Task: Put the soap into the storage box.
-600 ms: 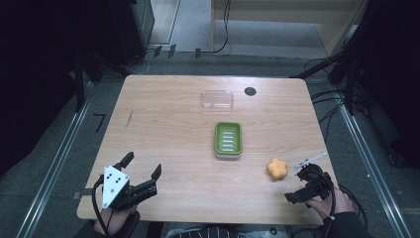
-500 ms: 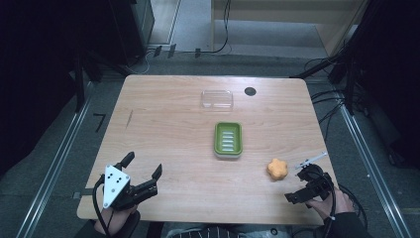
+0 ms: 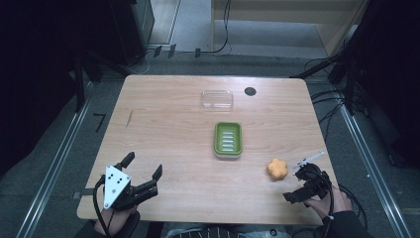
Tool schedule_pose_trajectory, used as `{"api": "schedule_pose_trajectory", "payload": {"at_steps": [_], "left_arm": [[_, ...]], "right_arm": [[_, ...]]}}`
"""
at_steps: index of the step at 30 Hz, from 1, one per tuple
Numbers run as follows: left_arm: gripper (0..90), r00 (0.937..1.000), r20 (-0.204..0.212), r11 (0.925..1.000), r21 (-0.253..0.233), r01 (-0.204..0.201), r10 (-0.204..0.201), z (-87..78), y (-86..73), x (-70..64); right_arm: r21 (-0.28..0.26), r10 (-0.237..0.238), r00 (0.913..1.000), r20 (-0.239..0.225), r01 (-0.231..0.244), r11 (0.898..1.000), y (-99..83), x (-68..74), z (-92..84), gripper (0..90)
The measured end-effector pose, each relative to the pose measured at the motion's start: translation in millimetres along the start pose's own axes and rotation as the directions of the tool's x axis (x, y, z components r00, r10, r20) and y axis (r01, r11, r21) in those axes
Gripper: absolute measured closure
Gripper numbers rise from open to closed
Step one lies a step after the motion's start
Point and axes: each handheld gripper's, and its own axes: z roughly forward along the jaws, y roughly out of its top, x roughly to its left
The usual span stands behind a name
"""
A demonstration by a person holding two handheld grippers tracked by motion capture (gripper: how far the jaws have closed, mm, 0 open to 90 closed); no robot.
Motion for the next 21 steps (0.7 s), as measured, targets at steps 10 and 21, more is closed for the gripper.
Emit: {"api": "schedule_pose_trajectory", "payload": {"at_steps": [10,21], "left_arm": [[13.0,0.9999,0.004,0.9999,0.005,-0.012,0.012,0.2,0.1,-1.0],[13.0,0.9999,0.007,0.9999,0.004,-0.014,0.014,0.0,0.2,-1.5]], "right_arm": [[-0.007,-0.012,0.9999,-0.01,0.011,1.0,16.1,7.1,2.7,1.6],[-0.014,0.009,0.9998,-0.016,-0.01,1.0,39.4,6.0,9.7,5.7]]}}
